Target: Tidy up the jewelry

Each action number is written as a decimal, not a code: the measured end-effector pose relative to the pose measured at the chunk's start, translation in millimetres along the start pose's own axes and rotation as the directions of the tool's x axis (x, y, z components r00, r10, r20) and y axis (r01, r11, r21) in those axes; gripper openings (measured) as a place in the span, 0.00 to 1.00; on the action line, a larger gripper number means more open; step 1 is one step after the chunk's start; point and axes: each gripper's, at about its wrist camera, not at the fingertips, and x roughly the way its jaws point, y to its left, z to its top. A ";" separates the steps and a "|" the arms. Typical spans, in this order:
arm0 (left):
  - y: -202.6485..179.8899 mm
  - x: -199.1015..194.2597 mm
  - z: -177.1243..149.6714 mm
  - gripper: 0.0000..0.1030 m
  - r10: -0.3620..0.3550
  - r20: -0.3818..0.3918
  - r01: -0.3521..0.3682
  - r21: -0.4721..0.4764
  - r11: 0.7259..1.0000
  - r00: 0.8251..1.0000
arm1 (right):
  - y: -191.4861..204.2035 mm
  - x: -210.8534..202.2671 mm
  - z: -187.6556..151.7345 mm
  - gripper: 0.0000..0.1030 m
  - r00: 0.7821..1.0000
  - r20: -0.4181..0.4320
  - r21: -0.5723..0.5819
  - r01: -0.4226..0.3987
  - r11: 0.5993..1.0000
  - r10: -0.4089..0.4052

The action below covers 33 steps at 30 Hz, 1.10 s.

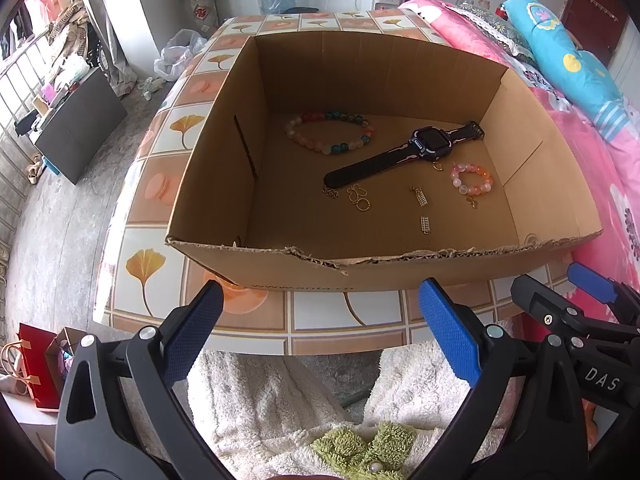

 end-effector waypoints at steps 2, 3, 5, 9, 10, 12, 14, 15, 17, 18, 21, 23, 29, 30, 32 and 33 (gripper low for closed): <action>-0.5 0.0 1.3 0.92 0.000 0.000 0.000 0.002 1.000 1.000 | -0.6 0.0 0.2 0.90 1.000 0.001 0.000 0.000 1.000 0.000; -0.5 -0.1 1.5 0.92 0.000 0.000 0.000 0.002 1.000 1.000 | -0.7 0.0 0.3 0.90 1.000 0.001 0.000 0.000 1.000 0.000; -0.6 0.0 1.3 0.92 0.000 0.000 0.000 0.001 1.000 1.000 | -0.7 0.0 0.5 0.90 1.000 0.001 0.000 0.001 1.000 -0.001; -0.9 -0.2 1.5 0.92 0.000 0.001 0.000 0.001 1.000 1.000 | -1.7 -1.2 0.7 0.90 1.000 0.003 0.000 0.000 1.000 0.000; -0.8 0.0 1.2 0.92 0.001 0.000 -0.001 0.002 1.000 1.000 | -1.8 -1.3 0.9 0.90 1.000 0.003 0.001 0.000 1.000 0.000; -0.7 0.0 1.3 0.92 0.000 0.000 0.000 0.001 1.000 1.000 | -1.9 -1.5 0.9 0.90 1.000 0.003 0.000 0.001 1.000 -0.001; -0.8 0.0 1.0 0.92 0.000 -0.001 0.000 0.001 1.000 1.000 | -2.2 -1.7 1.2 0.90 1.000 0.004 0.000 0.001 1.000 -0.001; -0.8 -0.3 1.0 0.92 0.000 0.001 0.000 0.001 1.000 1.000 | -2.5 -2.1 1.4 0.90 1.000 0.004 0.000 0.002 1.000 -0.002; -1.0 -0.3 1.1 0.92 0.001 0.003 -0.001 0.002 1.000 1.000 | -2.1 -2.6 1.6 0.90 1.000 0.006 -0.001 0.002 1.000 -0.002; -1.9 -0.8 2.5 0.92 0.001 0.003 -0.001 0.003 1.000 1.000 | -2.1 -2.7 1.9 0.90 1.000 0.007 -0.002 0.002 1.000 -0.002; -2.0 -0.8 2.3 0.92 0.000 0.002 0.000 0.002 1.000 1.000 | -2.0 -3.0 1.9 0.90 1.000 0.007 -0.002 0.003 1.000 -0.003; -2.3 -1.0 2.6 0.92 0.001 0.004 -0.001 0.002 1.000 1.000 | -2.0 -2.9 1.8 0.90 1.000 0.007 -0.001 0.002 1.000 -0.002; -2.3 -1.6 4.6 0.92 -0.001 0.004 0.001 0.003 1.000 1.000 | -1.0 -5.4 2.8 0.90 1.000 0.010 -0.005 0.008 1.000 -0.008; -2.1 -1.5 4.0 0.92 -0.001 0.004 0.001 0.003 1.000 1.000 | -0.9 -5.9 3.2 0.90 1.000 0.011 -0.005 0.009 1.000 -0.009; -2.3 -1.6 4.4 0.92 0.000 0.004 0.000 0.004 1.000 1.000 | -1.0 -6.4 3.9 0.90 1.000 0.010 -0.004 0.010 1.000 -0.010; -2.3 -1.6 4.6 0.92 -0.001 0.004 0.001 0.004 1.000 1.000 | -0.8 -6.6 3.7 0.90 1.000 0.009 -0.004 0.009 1.000 -0.009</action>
